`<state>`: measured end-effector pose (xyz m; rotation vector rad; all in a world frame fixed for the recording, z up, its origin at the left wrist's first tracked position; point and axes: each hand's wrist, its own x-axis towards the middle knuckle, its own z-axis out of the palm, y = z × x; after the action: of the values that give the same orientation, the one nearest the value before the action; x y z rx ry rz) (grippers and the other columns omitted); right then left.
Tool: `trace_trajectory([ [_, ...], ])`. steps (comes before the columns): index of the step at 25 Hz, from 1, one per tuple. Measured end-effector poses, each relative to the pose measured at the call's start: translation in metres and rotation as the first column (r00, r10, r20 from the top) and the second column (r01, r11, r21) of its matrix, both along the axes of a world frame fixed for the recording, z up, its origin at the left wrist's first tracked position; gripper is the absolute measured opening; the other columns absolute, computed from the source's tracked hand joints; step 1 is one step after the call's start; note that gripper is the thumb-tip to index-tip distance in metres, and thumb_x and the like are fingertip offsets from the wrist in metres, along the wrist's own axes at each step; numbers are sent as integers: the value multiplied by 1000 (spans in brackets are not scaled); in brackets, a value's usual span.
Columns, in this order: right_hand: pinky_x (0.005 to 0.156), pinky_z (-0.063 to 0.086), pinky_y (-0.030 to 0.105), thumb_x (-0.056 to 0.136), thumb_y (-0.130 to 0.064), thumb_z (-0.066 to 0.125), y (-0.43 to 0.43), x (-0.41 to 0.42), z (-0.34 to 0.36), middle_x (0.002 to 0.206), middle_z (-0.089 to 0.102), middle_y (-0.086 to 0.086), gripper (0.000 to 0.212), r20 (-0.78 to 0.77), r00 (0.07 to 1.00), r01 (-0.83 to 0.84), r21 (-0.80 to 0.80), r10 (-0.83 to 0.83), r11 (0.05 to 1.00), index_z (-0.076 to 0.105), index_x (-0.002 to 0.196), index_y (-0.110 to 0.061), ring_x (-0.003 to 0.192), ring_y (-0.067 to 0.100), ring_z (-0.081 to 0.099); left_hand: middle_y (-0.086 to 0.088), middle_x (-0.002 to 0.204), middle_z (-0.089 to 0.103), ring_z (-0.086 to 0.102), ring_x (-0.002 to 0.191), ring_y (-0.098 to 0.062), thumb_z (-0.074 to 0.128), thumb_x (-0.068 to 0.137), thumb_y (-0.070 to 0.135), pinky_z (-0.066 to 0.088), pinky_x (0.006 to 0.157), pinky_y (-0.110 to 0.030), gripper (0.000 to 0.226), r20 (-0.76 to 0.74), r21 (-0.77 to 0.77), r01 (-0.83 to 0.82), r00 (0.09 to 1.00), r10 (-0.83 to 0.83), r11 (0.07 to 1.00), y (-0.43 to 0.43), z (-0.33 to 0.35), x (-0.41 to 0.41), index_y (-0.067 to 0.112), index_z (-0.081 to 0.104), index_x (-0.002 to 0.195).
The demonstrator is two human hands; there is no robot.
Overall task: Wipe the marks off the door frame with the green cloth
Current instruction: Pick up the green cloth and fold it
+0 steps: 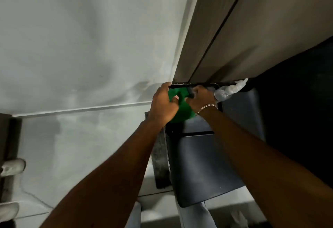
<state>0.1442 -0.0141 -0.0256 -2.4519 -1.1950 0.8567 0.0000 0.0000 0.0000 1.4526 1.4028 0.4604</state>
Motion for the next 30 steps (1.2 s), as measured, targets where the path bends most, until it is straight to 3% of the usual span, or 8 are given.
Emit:
trace_trajectory([
  [9, 81, 52, 34, 72, -19, 76, -3, -1, -47, 99, 73, 16, 25, -132, 980, 150, 10, -147, 989, 59, 89, -13, 95, 32, 68, -13, 133, 58, 55, 123, -27, 62, 81, 7, 44, 109, -40, 50, -64, -67, -199, 979, 194, 978, -11, -39, 21, 8, 55, 130],
  [11, 80, 58, 35, 67, -20, 78, -3, 1, -50, 95, 74, 13, 25, -232, 945, 225, -50, -231, 973, 68, 87, -11, 90, 29, 69, -13, 133, 58, 54, 124, -27, 63, 80, 7, 43, 109, -39, 51, -49, -63, -196, 980, 194, 978, -14, -43, 22, 8, 55, 131],
  [14, 54, 53, 23, 61, -18, 80, -9, 1, -34, 68, 70, 1, 15, -364, 883, 281, -94, -295, 955, 66, 59, -19, 63, 15, 66, -10, 130, 61, 57, 120, -26, 62, 80, 7, 46, 106, -39, 52, -32, -78, -180, 983, 178, 981, -19, -35, 19, 10, 53, 131],
  [17, 45, 43, 17, 58, -10, 80, -16, -4, -2, 51, 59, -9, 22, -436, 852, 320, -1, -289, 947, 63, 51, -21, 48, 7, 54, 5, 109, 62, 62, 110, -27, 62, 78, 4, 53, 96, -40, 52, 12, -107, -264, 964, 266, 959, -18, -12, 13, 16, 50, 128],
  [21, 46, 47, 16, 64, 7, 72, -8, -7, 74, 45, 60, -12, 30, -619, 755, 418, 200, -217, 886, 65, 53, -20, 47, 5, 55, 1, 135, 47, 53, 112, -17, 61, 80, -5, 51, 95, -36, 85, 170, -222, -252, 941, 291, 942, 4, 50, 4, 20, 22, 151],
  [24, 51, 53, 20, 67, 18, 67, 1, -6, 148, 50, 65, -11, 36, -707, 703, 452, 372, -68, 811, 66, 62, -18, 55, 9, 60, -6, 118, 62, 63, 105, -25, 60, 78, -14, 58, 81, -31, 63, 332, -125, -175, 920, 207, 977, 21, 114, -5, 13, 46, 134],
  [27, 52, 55, 19, 71, 18, 68, 9, -5, 221, 61, 72, -12, 39, -733, 679, 496, 502, 43, 708, 68, 73, -20, 59, 3, 67, -6, 103, 70, 68, 96, -28, 66, 83, -2, 60, 81, -33, 34, 379, 31, -204, 908, 178, 978, 34, 189, -2, 13, 63, 112],
  [30, 60, 58, 20, 76, 14, 68, 19, -3, 296, 80, 74, -6, 34, -700, 703, 537, 638, 126, 552, 68, 86, -19, 70, 4, 70, 2, 93, 68, 66, 82, -7, 68, 84, 8, 54, 70, -15, 28, 350, 324, -202, 933, 81, 924, 47, 269, 8, 11, 66, 112],
])
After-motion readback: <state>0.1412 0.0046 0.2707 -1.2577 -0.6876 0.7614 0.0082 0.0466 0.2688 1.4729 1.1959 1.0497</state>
